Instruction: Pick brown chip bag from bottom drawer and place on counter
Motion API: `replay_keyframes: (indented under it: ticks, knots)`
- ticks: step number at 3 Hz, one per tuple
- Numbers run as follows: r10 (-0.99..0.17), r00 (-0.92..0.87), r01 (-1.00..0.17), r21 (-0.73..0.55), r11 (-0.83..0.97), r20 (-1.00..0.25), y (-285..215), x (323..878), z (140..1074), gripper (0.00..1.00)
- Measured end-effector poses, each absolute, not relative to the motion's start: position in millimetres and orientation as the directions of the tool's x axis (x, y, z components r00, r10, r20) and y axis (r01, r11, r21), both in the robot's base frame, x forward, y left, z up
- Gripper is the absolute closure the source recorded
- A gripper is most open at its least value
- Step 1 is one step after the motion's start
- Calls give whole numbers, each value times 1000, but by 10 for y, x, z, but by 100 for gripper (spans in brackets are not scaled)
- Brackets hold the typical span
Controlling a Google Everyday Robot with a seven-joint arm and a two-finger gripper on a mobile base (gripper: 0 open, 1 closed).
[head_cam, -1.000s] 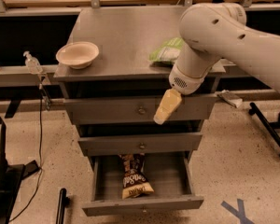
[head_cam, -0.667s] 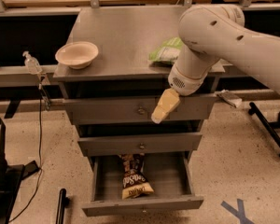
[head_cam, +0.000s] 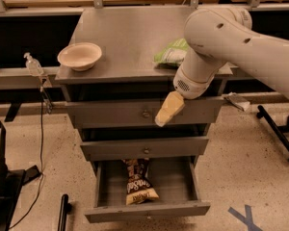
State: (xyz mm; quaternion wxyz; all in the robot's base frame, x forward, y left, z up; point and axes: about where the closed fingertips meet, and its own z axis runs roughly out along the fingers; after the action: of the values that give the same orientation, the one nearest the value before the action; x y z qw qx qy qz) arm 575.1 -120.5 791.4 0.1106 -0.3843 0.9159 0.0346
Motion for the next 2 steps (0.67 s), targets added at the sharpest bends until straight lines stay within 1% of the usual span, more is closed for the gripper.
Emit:
replay_keyframes:
  ticks: [1, 2]
  knots:
    - [-571, -794, -581, -16, 814, -209, -1295, 5937, 7312, 0]
    - [-338, -920, -354, 53, 934, -198, -1355, 5972, 6749, 0]
